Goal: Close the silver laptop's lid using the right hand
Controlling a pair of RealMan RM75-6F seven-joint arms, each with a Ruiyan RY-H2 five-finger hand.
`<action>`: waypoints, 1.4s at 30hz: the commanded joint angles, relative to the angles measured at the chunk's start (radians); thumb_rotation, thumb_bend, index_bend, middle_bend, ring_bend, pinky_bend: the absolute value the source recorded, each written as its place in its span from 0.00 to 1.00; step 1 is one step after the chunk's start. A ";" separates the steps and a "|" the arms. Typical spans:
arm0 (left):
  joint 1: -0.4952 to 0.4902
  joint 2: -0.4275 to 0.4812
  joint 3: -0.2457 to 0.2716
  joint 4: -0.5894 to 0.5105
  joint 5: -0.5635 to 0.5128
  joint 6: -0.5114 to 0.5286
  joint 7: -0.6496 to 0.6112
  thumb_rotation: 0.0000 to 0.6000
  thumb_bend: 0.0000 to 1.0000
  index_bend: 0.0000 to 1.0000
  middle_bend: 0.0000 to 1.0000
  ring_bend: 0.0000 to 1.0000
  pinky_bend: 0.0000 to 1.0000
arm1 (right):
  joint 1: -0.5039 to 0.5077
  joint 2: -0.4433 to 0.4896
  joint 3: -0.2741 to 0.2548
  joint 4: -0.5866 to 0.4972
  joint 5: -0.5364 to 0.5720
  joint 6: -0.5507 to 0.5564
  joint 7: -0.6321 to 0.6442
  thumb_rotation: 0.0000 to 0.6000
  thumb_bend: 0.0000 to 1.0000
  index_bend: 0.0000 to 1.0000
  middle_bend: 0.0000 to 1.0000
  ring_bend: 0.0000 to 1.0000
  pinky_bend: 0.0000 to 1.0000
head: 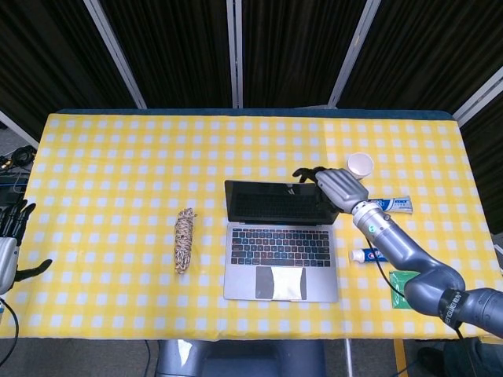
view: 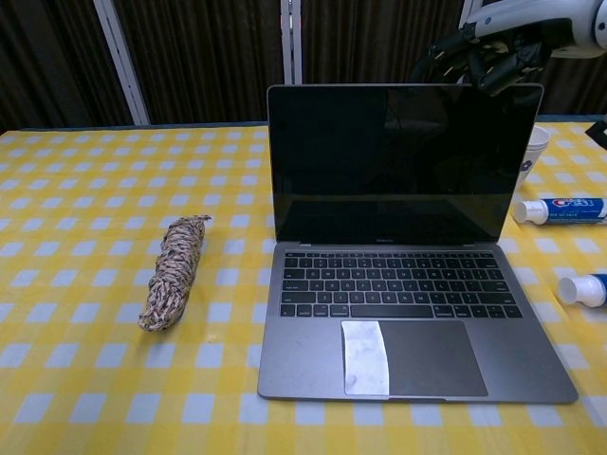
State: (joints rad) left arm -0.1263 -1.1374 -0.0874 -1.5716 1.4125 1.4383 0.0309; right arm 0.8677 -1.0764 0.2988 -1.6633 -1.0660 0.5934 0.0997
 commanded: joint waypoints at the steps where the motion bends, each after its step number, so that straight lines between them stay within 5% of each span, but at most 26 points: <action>1: 0.000 0.001 0.001 0.000 0.001 -0.001 -0.002 1.00 0.00 0.00 0.00 0.00 0.00 | 0.005 0.010 -0.007 -0.028 0.007 -0.003 -0.001 1.00 1.00 0.24 0.31 0.26 0.31; 18: 0.000 0.001 0.007 -0.003 0.011 0.005 0.007 1.00 0.00 0.00 0.00 0.00 0.00 | -0.049 0.109 -0.019 -0.170 -0.135 0.000 0.114 1.00 1.00 0.28 0.39 0.33 0.32; 32: 0.002 0.002 0.010 -0.010 0.014 0.008 0.006 1.00 0.00 0.00 0.00 0.00 0.00 | -0.142 0.134 -0.157 -0.257 -0.441 0.093 0.104 1.00 1.00 0.28 0.38 0.33 0.32; 42: 0.003 0.006 0.011 -0.014 0.016 0.008 0.000 1.00 0.00 0.00 0.00 0.00 0.00 | -0.188 0.063 -0.267 -0.218 -0.575 0.163 -0.004 1.00 1.00 0.26 0.38 0.33 0.32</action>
State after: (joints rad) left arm -0.1237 -1.1309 -0.0764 -1.5860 1.4280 1.4459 0.0311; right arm 0.6879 -1.0001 0.0450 -1.8909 -1.6291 0.7478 0.1093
